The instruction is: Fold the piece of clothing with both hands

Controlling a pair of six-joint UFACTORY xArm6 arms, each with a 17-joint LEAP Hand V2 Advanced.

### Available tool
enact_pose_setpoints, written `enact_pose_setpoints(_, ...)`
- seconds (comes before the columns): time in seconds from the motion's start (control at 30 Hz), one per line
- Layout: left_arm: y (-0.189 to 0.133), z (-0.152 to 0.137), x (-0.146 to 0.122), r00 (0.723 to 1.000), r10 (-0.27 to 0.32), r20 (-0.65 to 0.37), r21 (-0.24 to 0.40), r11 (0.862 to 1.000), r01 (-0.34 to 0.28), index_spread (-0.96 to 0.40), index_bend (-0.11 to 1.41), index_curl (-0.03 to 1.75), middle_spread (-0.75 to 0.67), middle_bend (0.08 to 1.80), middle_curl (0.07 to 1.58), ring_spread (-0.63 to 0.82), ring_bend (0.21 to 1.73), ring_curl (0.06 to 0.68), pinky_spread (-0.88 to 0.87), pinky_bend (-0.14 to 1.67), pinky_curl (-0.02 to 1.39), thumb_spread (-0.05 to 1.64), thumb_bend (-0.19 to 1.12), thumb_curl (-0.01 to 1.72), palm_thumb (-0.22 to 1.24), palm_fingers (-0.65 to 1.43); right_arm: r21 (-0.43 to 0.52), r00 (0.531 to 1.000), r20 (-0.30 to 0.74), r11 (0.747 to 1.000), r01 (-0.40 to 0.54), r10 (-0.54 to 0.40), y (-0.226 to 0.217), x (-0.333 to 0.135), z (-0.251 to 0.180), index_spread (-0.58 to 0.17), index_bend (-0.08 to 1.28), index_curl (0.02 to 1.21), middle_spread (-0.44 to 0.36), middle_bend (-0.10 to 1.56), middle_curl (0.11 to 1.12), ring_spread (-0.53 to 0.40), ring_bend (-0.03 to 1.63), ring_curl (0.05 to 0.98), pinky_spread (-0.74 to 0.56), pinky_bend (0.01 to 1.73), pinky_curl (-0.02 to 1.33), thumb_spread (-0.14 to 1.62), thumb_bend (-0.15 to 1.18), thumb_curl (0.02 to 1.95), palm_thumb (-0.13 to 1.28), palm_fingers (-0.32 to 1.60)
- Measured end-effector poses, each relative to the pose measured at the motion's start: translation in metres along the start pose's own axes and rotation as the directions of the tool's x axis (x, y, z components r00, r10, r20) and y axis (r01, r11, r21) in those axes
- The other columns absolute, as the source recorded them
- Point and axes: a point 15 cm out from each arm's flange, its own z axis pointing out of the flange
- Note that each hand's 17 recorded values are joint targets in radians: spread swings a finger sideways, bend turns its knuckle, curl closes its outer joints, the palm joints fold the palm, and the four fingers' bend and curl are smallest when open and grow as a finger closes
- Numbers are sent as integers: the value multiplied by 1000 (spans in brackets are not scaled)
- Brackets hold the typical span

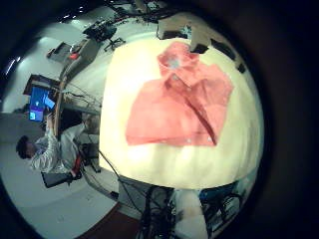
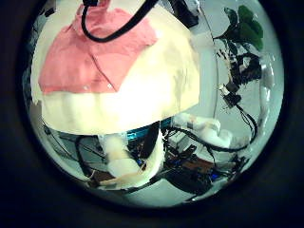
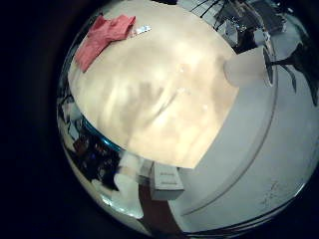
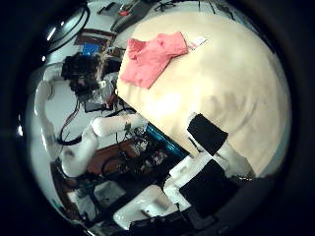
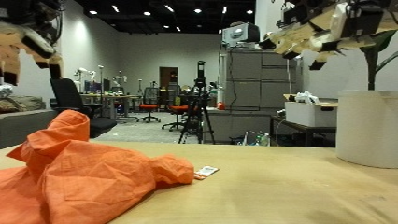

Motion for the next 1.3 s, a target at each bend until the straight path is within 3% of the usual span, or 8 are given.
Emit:
enact_pose_setpoints(0.37,13,-7,32,998,-3,-59,52,999,6,60,180,410,288,201,356,449,546,197,451,318,252,943,-29,318,162,101,-30,1000,-4,1000,7,-7,36,-19,19,-332,189,335,96,182,295,260,248,232,421,329,277,1228,-16,460,688,213)
enact_pose_setpoints(0.53,17,0,43,991,11,-130,84,996,0,48,186,399,256,202,354,448,525,190,450,281,254,949,-13,325,224,148,-3,1000,-14,1000,-3,3,38,-22,13,-336,185,338,71,181,294,251,243,233,423,319,278,1229,-17,435,687,228)
enact_pose_setpoints(0.87,24,-3,46,989,13,-149,184,983,15,5,192,396,182,187,344,395,493,181,417,233,263,952,-27,330,307,231,-24,1000,-11,1000,7,-7,39,-27,24,-337,182,334,70,182,291,246,244,236,423,306,282,1227,-16,392,690,236)
enact_pose_setpoints(1.3,20,4,49,987,15,-161,188,982,16,-31,203,412,125,189,333,329,456,170,353,185,262,956,-28,332,362,303,-49,1000,-5,999,18,-18,36,-29,31,-333,183,334,71,183,289,245,238,238,432,306,287,1242,-16,359,685,241)
